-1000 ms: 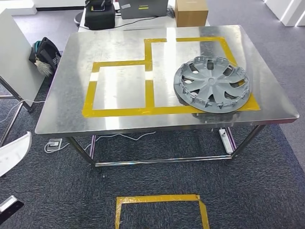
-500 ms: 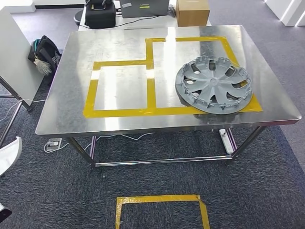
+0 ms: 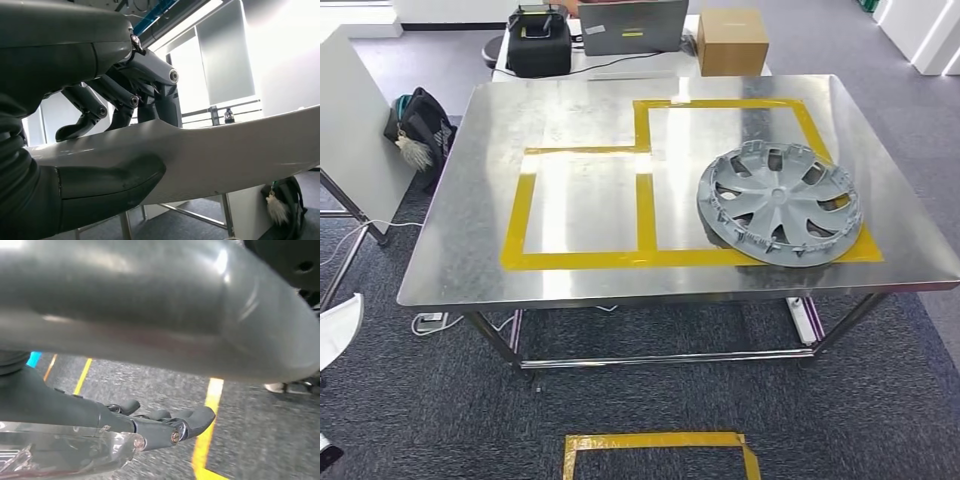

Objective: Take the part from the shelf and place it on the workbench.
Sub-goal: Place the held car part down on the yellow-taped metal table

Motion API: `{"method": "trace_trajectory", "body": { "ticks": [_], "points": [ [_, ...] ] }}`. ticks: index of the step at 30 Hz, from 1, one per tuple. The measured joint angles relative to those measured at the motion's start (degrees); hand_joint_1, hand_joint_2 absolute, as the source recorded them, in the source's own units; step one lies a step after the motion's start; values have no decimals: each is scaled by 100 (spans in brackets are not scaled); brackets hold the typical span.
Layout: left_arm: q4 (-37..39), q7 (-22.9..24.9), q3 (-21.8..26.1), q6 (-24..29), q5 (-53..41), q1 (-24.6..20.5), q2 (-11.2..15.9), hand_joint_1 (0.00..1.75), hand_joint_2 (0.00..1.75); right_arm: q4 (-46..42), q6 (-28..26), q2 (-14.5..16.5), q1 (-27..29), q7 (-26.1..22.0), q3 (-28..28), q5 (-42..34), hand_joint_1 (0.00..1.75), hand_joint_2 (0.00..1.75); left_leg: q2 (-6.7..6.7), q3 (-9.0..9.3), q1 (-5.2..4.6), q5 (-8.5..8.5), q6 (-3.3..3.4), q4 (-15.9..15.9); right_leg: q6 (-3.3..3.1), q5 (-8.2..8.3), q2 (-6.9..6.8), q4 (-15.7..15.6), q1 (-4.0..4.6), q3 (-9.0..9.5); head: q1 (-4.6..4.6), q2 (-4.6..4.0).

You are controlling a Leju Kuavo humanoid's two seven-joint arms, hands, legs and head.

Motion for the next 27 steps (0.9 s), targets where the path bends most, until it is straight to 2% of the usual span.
{"method": "trace_trajectory", "body": {
  "ticks": [2,3,4,6,8,9,10,11,12,13,14,15,17,18,19,20,21,24,27],
  "points": [
    [0,19,-2,15,-10,-3,3,175,175,2,-2,2,-5,12,-1,-4,0,0,-6,128,-6,-107,-57,14,-74,459,-9,-528,4,183,-6,0],
    [0,33,-3,32,-18,-8,7,175,175,2,-3,3,-14,22,-2,-7,0,0,-10,173,-8,-136,-87,25,-132,590,-16,-628,13,229,-10,0],
    [0,53,-5,52,-24,-16,11,175,175,2,-6,4,-26,36,-2,-10,0,0,-13,199,-10,-139,-118,44,-190,608,-20,-649,23,266,-17,0],
    [0,84,-9,84,-9,-43,15,175,175,1,-10,10,-51,54,-2,-18,0,0,-3,109,-8,-49,-192,232,-249,625,-22,-707,2,344,-22,0],
    [0,93,-16,97,53,-72,9,175,175,0,-12,19,-62,56,-2,-25,0,0,24,-234,8,-14,-283,740,-288,610,-23,-806,-34,452,-34,0],
    [0,93,-24,101,102,-79,1,175,175,-1,-13,23,-61,56,-2,-28,0,0,38,-462,30,-108,-325,1063,-304,590,-24,-848,-41,505,-39,0],
    [1,93,-31,101,158,-85,-9,175,175,-1,-13,24,-59,57,-2,-32,0,0,42,-687,58,-273,-355,1341,-318,559,-25,-876,-49,554,-43,0],
    [1,93,-37,98,226,-92,-26,175,175,-1,-15,24,-58,57,-2,-36,0,0,45,-873,87,-429,-377,1527,-323,522,-23,-890,-58,602,-41,0],
    [2,94,-41,87,308,-103,-44,175,175,-1,-17,26,-57,57,-2,-40,0,0,47,-987,112,-492,-397,1574,-318,479,-21,-895,-69,651,-43,0],
    [2,94,-42,68,396,-123,-63,175,175,-1,-20,28,-57,57,-2,-47,0,0,48,-1017,135,-413,-416,1460,-307,432,-18,-896,-84,708,-42,0],
    [1,94,-39,44,487,-147,-78,175,175,-1,-24,32,-57,57,-2,-55,0,0,50,-960,158,-191,-438,1192,-287,381,-16,-897,-101,775,-42,0],
    [1,88,-36,16,566,-171,-90,175,175,-1,-28,35,-56,57,-1,-63,0,0,59,-848,184,117,-465,826,-253,327,-15,-901,-114,823,-44,0],
    [1,46,-31,-25,665,-226,-119,175,175,2,-39,34,-56,59,-1,-76,0,0,91,-655,215,455,-488,227,-169,214,-8,-884,-115,904,-68,0],
    [1,16,-34,-39,683,-249,-135,175,175,3,-44,32,-57,63,-1,-81,0,0,103,-614,221,504,-475,99,-127,167,-8,-888,-105,917,-79,0],
    [1,-7,-38,-47,690,-269,-149,175,175,4,-49,31,-61,68,-1,-85,0,0,109,-610,217,467,-450,77,-97,138,-9,-907,-96,947,-90,0],
    [0,-23,-42,-52,691,-288,-159,175,175,4,-51,31,-66,72,-1,-88,0,0,106,-606,224,508,-438,79,-76,124,-14,-938,-90,957,-94,0],
    [0,-33,-44,-50,690,-303,-168,175,175,4,-51,32,-69,75,0,-89,0,0,101,-606,232,534,-437,73,-87,127,-17,-972,-87,985,-85,0],
    [-3,-100,-67,56,626,-328,-185,175,175,4,-40,37,-70,70,1,-88,0,0,90,-593,237,517,-406,59,-187,141,-19,-1079,-78,1062,-67,-1],
    [-66,-106,-263,350,454,-256,-153,175,175,4,-17,33,-63,54,5,-74,0,0,89,-566,226,467,-336,59,-203,135,-25,-1176,-78,1134,-67,-1]
  ]
}}
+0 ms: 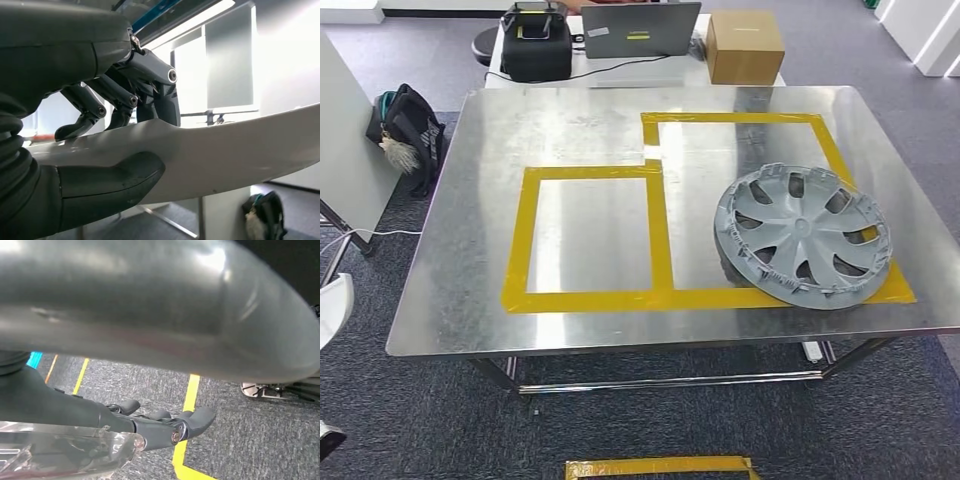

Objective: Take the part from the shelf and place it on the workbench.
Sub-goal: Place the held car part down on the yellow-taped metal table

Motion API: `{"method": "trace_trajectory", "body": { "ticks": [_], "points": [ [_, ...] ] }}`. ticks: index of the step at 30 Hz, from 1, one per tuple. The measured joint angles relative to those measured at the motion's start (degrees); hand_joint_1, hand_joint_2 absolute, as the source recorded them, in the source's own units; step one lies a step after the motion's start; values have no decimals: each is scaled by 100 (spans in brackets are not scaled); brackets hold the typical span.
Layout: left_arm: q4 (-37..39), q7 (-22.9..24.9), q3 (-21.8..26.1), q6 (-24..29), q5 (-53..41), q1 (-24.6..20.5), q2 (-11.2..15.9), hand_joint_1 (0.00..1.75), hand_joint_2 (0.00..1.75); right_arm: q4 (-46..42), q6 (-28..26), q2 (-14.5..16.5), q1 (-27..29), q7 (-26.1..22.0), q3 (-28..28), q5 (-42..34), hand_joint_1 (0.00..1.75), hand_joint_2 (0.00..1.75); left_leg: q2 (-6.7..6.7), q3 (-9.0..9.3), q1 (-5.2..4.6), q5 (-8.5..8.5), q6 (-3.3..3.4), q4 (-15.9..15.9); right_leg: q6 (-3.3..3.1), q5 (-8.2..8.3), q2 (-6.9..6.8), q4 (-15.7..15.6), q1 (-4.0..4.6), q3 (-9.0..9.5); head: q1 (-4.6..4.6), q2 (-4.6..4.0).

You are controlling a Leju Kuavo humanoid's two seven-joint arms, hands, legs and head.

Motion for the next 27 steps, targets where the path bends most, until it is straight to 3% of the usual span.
{"method": "trace_trajectory", "body": {
  "ticks": [3,7,9,17,27],
  "points": [
    [-75,192,-397,272,-151,54,120,175,175,0,24,-4,-6,-13,4,22,0,0,-3,20,-11,-25,35,0,36,-1,-16,-54,-6,45,-1,1],
    [-105,676,-1049,552,-351,75,437,175,175,0,38,-5,-5,-15,8,43,0,0,-3,32,-21,-33,49,1,185,10,-18,-88,-20,62,-4,1],
    [-108,864,-1367,667,-419,66,612,175,175,0,43,-8,-5,-14,8,46,0,0,-3,39,-22,-31,50,0,217,14,-18,-90,-21,66,-5,1],
    [-124,1260,-2318,817,-612,-74,1060,175,175,0,46,-25,-6,-2,8,66,0,0,-2,78,-6,-27,44,-12,221,11,-17,-85,-6,92,-7,-1],
    [-43,1433,-3028,818,-653,-406,1273,175,175,0,47,-46,-5,-1,8,85,0,0,-2,92,-6,-28,43,-19,214,1,-18,-84,-6,107,-4,1]
  ]
}}
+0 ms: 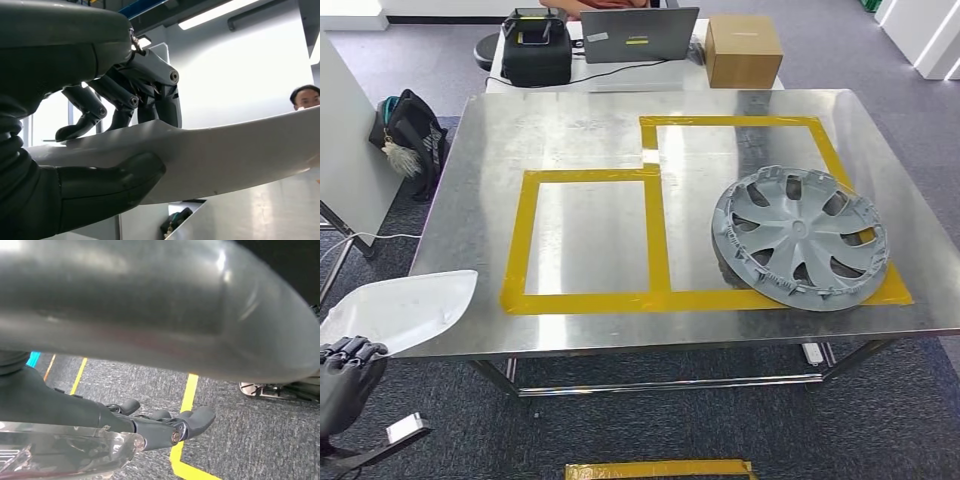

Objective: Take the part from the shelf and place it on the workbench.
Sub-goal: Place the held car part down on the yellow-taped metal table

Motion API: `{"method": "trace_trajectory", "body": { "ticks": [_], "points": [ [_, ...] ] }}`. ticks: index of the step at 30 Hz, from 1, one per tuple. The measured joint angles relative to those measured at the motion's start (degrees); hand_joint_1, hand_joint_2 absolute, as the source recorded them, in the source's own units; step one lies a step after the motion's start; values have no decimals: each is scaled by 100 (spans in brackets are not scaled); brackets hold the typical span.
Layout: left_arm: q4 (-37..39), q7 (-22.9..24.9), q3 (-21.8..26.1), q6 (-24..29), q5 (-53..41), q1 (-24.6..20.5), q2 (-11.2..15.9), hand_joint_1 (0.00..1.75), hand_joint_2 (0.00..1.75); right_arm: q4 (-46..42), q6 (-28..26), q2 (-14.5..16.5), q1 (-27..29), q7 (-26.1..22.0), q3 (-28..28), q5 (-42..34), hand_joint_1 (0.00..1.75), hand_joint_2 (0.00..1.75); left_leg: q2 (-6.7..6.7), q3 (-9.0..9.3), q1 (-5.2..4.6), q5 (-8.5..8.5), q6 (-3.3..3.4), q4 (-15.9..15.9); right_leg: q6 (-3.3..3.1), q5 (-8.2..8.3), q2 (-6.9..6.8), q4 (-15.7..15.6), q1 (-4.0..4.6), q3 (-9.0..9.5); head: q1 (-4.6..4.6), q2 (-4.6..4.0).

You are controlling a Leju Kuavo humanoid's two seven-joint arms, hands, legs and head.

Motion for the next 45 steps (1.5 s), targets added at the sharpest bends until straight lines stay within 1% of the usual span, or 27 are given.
{"method": "trace_trajectory", "body": {
  "ticks": [4,11,14,18,22,35,41,45],
  "points": [
    [37,27,-150,0,-2,-38,37,175,175,0,1,-4,6,-8,0,2,0,0,0,1,0,0,0,0,0,0,0,0,0,0,-1,0],
    [72,38,-276,-2,6,-69,63,175,175,0,1,-11,8,-13,2,3,0,0,0,1,0,0,0,0,0,-1,0,0,0,0,-1,0],
    [114,44,-389,-28,51,-167,83,175,175,0,1,-13,3,-3,2,9,0,0,-1,2,0,0,0,0,0,-1,-5,0,0,2,-1,-1],
    [224,-14,-734,-101,114,-443,101,175,175,0,10,-15,-11,5,2,29,0,0,-2,5,-1,0,0,0,1,0,-8,0,-1,7,0,0],
    [342,-126,-1199,-268,187,-756,94,175,175,0,28,-20,-13,4,6,72,0,0,-2,7,-2,1,0,0,1,0,-7,0,-2,9,0,0],
    [892,-213,-2630,-564,169,-1890,-52,175,175,0,66,-83,-32,2,48,192,0,0,-2,12,-2,1,0,0,2,1,-5,0,-2,11,-1,0],
    [1095,-208,-3056,-548,135,-2231,-104,175,175,0,79,-117,-31,-12,48,244,0,0,-2,12,-2,1,0,0,2,1,-5,0,-2,10,-1,0],
    [1166,-207,-3157,-546,125,-2340,-130,175,175,0,80,-127,-32,-15,48,268,0,0,-2,12,-2,1,0,0,2,1,-5,0,-2,10,0,1]
  ]
}}
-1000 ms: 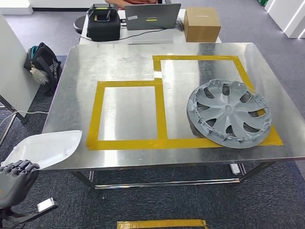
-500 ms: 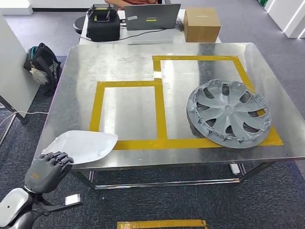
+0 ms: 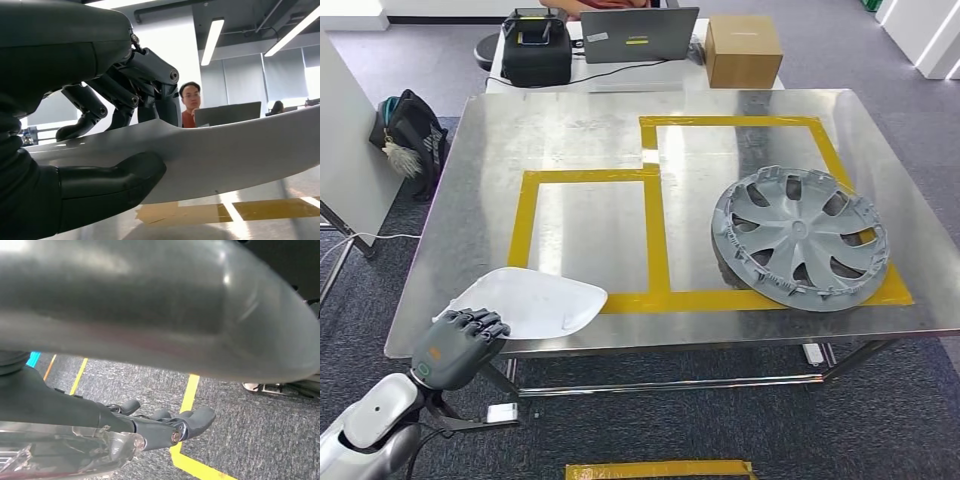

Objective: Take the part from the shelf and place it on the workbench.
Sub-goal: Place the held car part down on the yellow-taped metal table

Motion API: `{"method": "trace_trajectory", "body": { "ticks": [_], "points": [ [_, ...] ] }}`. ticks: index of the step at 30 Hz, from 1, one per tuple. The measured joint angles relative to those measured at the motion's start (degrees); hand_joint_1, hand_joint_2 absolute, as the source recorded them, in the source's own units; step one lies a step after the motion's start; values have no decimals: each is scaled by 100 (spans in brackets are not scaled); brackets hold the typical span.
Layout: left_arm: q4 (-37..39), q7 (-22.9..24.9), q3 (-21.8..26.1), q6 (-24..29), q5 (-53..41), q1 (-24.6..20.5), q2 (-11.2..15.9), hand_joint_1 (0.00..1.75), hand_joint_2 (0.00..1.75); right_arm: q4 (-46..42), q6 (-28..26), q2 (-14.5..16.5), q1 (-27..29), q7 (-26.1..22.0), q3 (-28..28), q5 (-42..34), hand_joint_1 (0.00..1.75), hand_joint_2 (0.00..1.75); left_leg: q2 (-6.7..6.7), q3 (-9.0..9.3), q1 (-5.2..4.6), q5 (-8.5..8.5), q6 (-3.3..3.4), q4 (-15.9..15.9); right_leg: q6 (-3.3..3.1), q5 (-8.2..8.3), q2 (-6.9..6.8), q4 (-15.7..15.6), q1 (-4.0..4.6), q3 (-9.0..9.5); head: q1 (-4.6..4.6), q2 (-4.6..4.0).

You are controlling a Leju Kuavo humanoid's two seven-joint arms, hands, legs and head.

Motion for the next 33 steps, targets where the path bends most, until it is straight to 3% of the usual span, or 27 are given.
{"method": "trace_trajectory", "body": {
  "ticks": [10,33],
  "points": [
    [320,4,-382,-4,-26,-439,-211,175,175,0,9,-45,0,-22,1,62,0,0,0,0,-1,0,0,0,0,0,3,0,0,1,1,0],
    [523,8,-568,1,-23,-546,-278,175,175,0,9,-66,2,-35,2,69,0,0,0,1,0,0,0,-1,0,0,2,1,0,0,-1,-1]
  ]
}}
